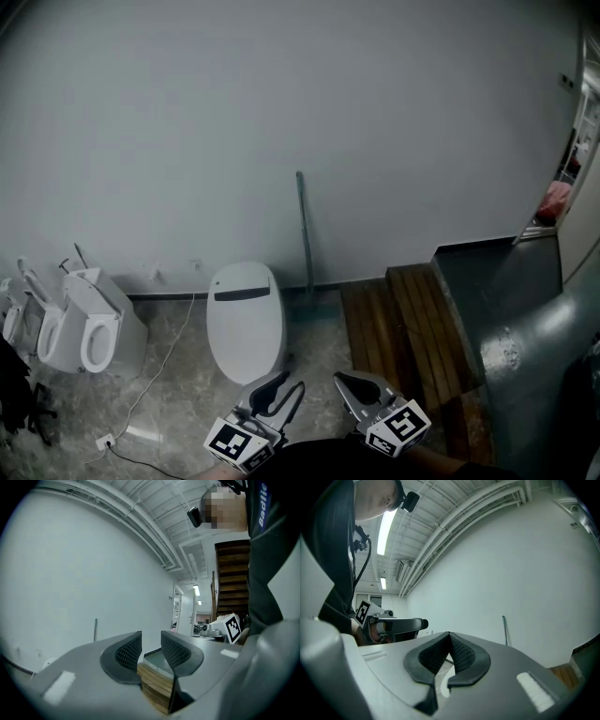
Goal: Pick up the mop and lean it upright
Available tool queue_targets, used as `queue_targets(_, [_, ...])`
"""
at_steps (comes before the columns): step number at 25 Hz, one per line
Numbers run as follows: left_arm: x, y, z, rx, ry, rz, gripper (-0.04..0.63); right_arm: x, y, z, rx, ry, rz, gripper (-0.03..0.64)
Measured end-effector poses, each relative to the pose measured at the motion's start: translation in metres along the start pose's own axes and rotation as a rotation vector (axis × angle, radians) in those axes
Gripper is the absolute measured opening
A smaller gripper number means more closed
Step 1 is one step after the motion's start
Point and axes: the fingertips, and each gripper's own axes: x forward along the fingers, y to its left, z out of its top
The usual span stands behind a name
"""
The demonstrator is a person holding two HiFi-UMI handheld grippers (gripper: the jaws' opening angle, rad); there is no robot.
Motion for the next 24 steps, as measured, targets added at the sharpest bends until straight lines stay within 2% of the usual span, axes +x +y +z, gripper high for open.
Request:
queue_targets(6, [-0.001, -0.009, 0.005, -0.003, -0.019, -0.034, 0.140, -0.002, 0.004, -0.005, 0.001, 0.001, -0.002, 0.003])
queue_targets(24, [0.003, -0.006, -0.004, 0.006, 0.001, -0.033, 0.138, 0.002, 0.000, -0.006, 0.010, 0.006, 0.006, 0.003])
